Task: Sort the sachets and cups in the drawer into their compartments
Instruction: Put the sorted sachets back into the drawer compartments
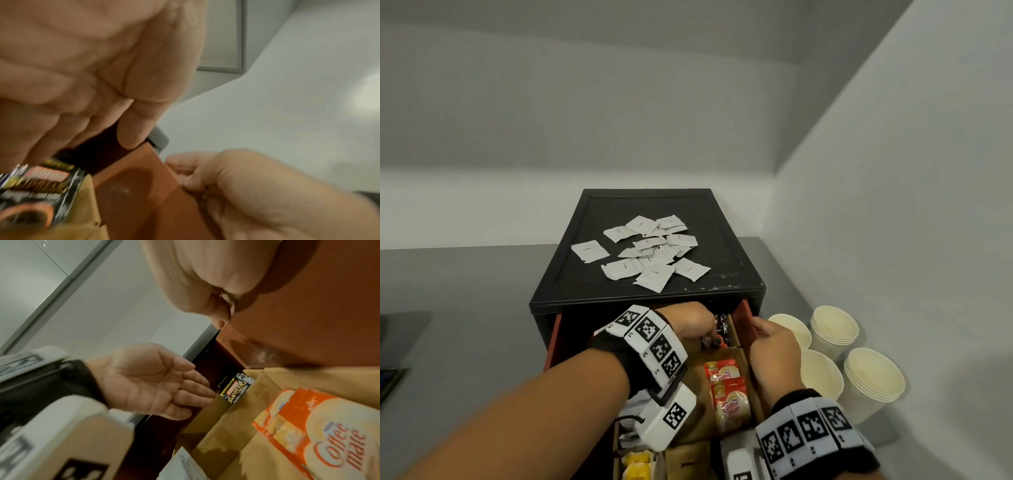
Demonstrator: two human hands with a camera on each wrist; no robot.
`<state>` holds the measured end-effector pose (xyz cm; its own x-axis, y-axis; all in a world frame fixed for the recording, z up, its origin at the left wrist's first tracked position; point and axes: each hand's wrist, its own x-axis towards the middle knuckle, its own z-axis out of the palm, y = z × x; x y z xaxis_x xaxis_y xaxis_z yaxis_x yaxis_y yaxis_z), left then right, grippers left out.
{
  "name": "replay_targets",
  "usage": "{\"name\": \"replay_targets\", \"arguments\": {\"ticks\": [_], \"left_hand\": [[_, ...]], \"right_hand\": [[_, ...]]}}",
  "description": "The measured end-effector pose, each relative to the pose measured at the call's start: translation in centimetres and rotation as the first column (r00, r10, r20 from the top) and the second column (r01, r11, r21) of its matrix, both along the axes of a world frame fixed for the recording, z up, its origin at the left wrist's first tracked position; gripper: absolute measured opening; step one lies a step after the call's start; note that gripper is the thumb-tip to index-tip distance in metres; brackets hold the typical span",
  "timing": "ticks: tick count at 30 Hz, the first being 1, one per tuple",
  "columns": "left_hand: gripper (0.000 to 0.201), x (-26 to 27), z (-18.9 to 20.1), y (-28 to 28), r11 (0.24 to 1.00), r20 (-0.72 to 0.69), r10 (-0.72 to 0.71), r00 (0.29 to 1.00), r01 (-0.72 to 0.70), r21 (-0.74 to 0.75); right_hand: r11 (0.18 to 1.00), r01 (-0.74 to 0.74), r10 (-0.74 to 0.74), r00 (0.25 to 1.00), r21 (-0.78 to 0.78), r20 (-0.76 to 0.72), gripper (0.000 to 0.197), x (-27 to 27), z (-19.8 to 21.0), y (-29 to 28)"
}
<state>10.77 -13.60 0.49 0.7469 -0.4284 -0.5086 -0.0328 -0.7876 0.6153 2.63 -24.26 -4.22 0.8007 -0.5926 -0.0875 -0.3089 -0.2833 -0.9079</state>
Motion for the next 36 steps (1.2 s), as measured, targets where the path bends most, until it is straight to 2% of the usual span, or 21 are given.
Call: {"name": "replay_targets", "arguments": {"ticks": [3, 5, 10, 13, 15, 18, 21, 24, 27, 29, 33, 36], "left_hand": [[0.032, 0.9, 1.7, 1.8, 0.996, -0.125, -0.003, 0.992, -0.008, -0.089], [0.029, 1.6, 3.7, 3.5, 0.993, -0.140, 0.002, 0.990, -0.019, -0.121], [0.014, 5.7, 7.4, 7.7, 0.917, -0.067, 0.215, 0.974, -0.225, -0.328], [0.009, 8.2, 8.9, 9.2, 0.856, -0.039, 0.354, 0.935, -0.340, -0.389], [0.015, 9.7, 9.4, 9.7, 0.849, -0.009, 0.400, 0.917, -0.374, -0.373], [0.031, 11.5, 9.5, 9.8, 0.890, 0.099, 0.409, 0.907, -0.372, -0.265], [0.039, 13.3, 8.9, 9.6, 0.940, 0.200, 0.340, 0.919, -0.326, -0.097], [0.042, 15.3, 8.3, 9.0, 0.963, 0.244, 0.234, 0.941, -0.258, 0.072], [0.041, 16.9, 8.4, 8.6, 0.958, 0.282, 0.196, 0.939, -0.245, 0.150], [0.040, 18.2, 8.1, 8.2, 0.962, 0.279, 0.141, 0.950, -0.198, 0.189], [0.038, 20.1, 7.3, 7.3, 0.930, 0.301, -0.023, 0.953, -0.090, 0.356], [0.037, 21.6, 6.0, 6.8, 0.901, 0.275, -0.081, 0.958, -0.048, 0.431]], "right_hand": [[0.992, 0.119, -0.120, 0.992, 0.043, 0.039, 0.041, 0.7, 0.7, 0.3], [0.995, 0.098, -0.101, 0.989, 0.027, 0.110, 0.042, 1.5, 2.2, 0.5], [0.995, -0.103, 0.105, 0.980, -0.017, 0.168, 0.044, 5.4, 7.9, 1.3], [0.969, -0.227, 0.237, 0.965, -0.094, 0.111, 0.047, 8.2, 10.5, 1.9], [0.949, -0.283, 0.293, 0.955, -0.139, 0.052, 0.052, 10.6, 11.4, 1.6], [0.887, -0.394, 0.382, 0.919, -0.239, -0.097, 0.060, 14.8, 12.3, 0.6], [0.799, -0.518, 0.442, 0.851, -0.306, -0.284, 0.071, 19.0, 12.8, -0.1], [0.677, -0.638, 0.434, 0.749, -0.368, -0.500, 0.079, 22.8, 12.6, -0.3], [0.531, -0.747, 0.371, 0.630, -0.401, -0.683, 0.082, 25.4, 12.3, -0.1], [0.458, -0.795, 0.332, 0.568, -0.398, -0.753, 0.082, 26.9, 12.1, -0.1], [0.411, -0.842, 0.331, 0.494, -0.349, -0.804, 0.085, 28.9, 11.7, 0.2], [0.361, -0.868, 0.319, 0.459, -0.341, -0.829, 0.088, 29.9, 11.3, 1.2]]}}
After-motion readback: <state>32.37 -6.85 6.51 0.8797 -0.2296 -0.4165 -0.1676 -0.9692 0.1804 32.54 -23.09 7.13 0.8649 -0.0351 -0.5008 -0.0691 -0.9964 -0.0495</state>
